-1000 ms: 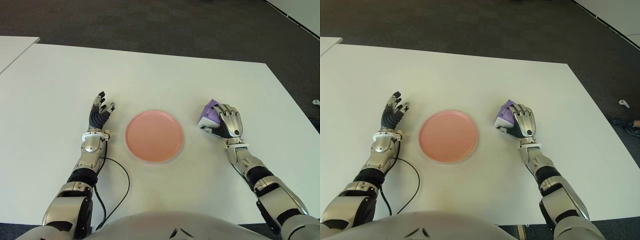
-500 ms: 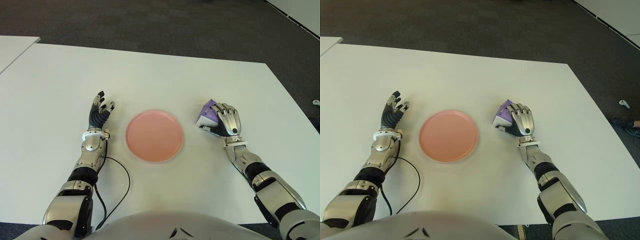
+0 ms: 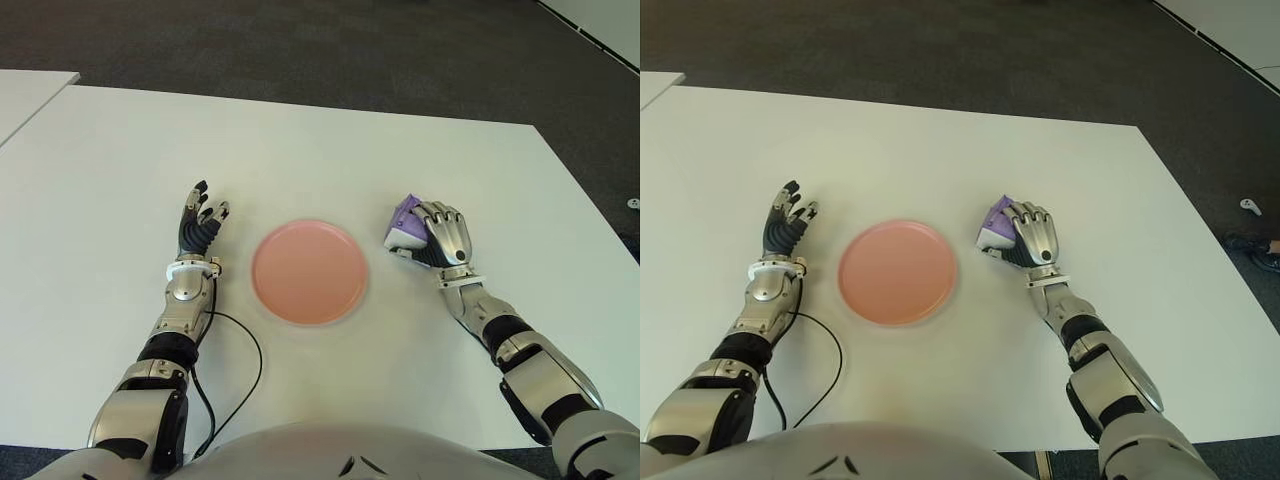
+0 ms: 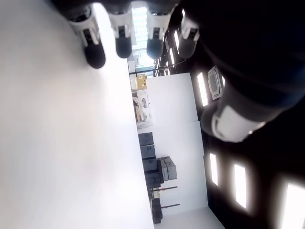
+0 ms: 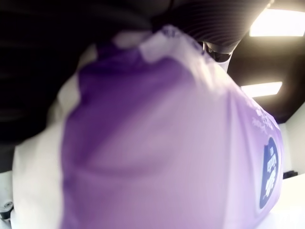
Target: Put the tissue paper into the plate.
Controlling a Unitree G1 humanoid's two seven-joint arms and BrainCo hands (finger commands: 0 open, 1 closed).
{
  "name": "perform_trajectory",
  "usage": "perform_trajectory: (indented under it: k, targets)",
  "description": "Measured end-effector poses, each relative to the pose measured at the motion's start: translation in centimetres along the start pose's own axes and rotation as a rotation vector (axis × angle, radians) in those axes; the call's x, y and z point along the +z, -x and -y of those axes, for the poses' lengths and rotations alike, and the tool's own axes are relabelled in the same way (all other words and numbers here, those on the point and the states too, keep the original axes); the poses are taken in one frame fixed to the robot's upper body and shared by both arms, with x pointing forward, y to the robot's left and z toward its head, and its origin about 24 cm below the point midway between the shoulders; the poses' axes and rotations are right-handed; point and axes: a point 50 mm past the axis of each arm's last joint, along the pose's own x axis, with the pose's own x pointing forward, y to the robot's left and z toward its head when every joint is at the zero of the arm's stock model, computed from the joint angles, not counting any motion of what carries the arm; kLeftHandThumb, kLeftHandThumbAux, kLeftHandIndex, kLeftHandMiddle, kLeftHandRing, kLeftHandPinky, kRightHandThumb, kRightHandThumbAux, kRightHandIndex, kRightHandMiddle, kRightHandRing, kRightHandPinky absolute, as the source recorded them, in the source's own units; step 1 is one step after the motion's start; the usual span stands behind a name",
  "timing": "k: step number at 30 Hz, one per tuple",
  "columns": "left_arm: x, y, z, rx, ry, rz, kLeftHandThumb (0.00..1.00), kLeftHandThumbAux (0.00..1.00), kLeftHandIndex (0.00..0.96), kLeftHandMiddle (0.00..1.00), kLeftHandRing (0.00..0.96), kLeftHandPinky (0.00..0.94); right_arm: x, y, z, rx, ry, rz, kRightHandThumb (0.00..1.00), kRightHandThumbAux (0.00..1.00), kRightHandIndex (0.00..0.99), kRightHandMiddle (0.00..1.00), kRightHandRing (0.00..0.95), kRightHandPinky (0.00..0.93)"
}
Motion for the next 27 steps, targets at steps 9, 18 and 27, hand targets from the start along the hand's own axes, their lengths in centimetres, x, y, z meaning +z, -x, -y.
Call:
perform_trajectory:
  k: [9, 18, 27]
  targets:
    - [0.1, -0.2, 0.1, 0.005, -0.003, 0.002, 0.171, 0.603, 0.050, 0.026, 0.016, 0.036, 1.3, -1.7, 0.4, -0.024, -0.052, 0.061, 0.753, 0.707, 0.441, 0.861, 0.860, 0.855]
    - [0.5, -0.6, 0.4, -0.001, -0.004, 0.018, 0.147, 0.608, 0.052, 0.029, 0.020, 0.040, 2.9, -3.4, 1.8, -0.097, -0.067, 0.160, 0.750, 0.707, 0.441, 0.885, 0.883, 0.862]
    - [0.5, -0.7, 0.2, 0.005, 0.002, 0.022, 0.175, 0.605, 0.035, 0.023, 0.017, 0.050, 4.3, -5.7, 4.2, -0.212, -0.086, 0.205, 0.749, 0.707, 0.441, 0.889, 0.886, 0.860]
